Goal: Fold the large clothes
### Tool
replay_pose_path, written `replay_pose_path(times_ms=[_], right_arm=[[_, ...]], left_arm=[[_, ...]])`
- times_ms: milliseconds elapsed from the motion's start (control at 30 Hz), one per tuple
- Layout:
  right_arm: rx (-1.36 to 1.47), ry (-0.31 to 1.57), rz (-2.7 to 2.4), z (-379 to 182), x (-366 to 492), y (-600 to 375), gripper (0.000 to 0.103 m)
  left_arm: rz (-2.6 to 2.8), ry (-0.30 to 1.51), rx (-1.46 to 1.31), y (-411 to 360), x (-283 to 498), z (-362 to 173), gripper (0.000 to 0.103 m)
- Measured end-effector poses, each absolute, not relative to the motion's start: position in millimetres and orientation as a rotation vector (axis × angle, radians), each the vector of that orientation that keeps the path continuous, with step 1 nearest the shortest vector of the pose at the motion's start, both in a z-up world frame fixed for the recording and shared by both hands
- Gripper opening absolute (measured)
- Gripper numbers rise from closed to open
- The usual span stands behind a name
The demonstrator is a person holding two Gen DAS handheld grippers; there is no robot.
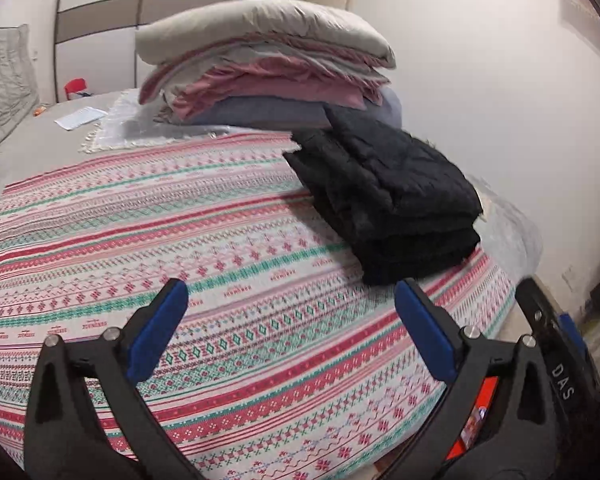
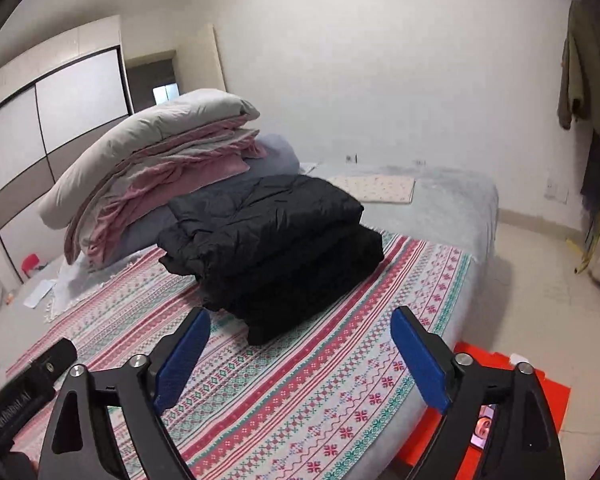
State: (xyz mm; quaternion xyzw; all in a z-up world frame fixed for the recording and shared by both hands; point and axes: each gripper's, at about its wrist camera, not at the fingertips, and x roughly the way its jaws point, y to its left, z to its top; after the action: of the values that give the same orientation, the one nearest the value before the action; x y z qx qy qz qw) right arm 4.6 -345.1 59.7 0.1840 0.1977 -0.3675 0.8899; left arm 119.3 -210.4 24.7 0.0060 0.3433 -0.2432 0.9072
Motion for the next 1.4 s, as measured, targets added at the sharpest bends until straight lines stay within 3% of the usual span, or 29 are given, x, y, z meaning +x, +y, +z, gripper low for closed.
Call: replay_pose_path(times_ms=[367, 800, 1400], right_arm=[[0.25, 0.479, -0.718, 4, 43, -332, 0.102], [0.328, 0.475, -0.802, -3, 27, -342, 0.103], [0.256, 0.487, -0.819, -4, 28, -342, 0.103]], left_arm=[[-0.442, 0.635, 0.086, -209, 129, -4, 0.102], [-0.446, 0.511, 0.19, -234, 105, -9, 0.102], [-0.503, 0.563, 0.127, -240, 106, -16, 0.102]])
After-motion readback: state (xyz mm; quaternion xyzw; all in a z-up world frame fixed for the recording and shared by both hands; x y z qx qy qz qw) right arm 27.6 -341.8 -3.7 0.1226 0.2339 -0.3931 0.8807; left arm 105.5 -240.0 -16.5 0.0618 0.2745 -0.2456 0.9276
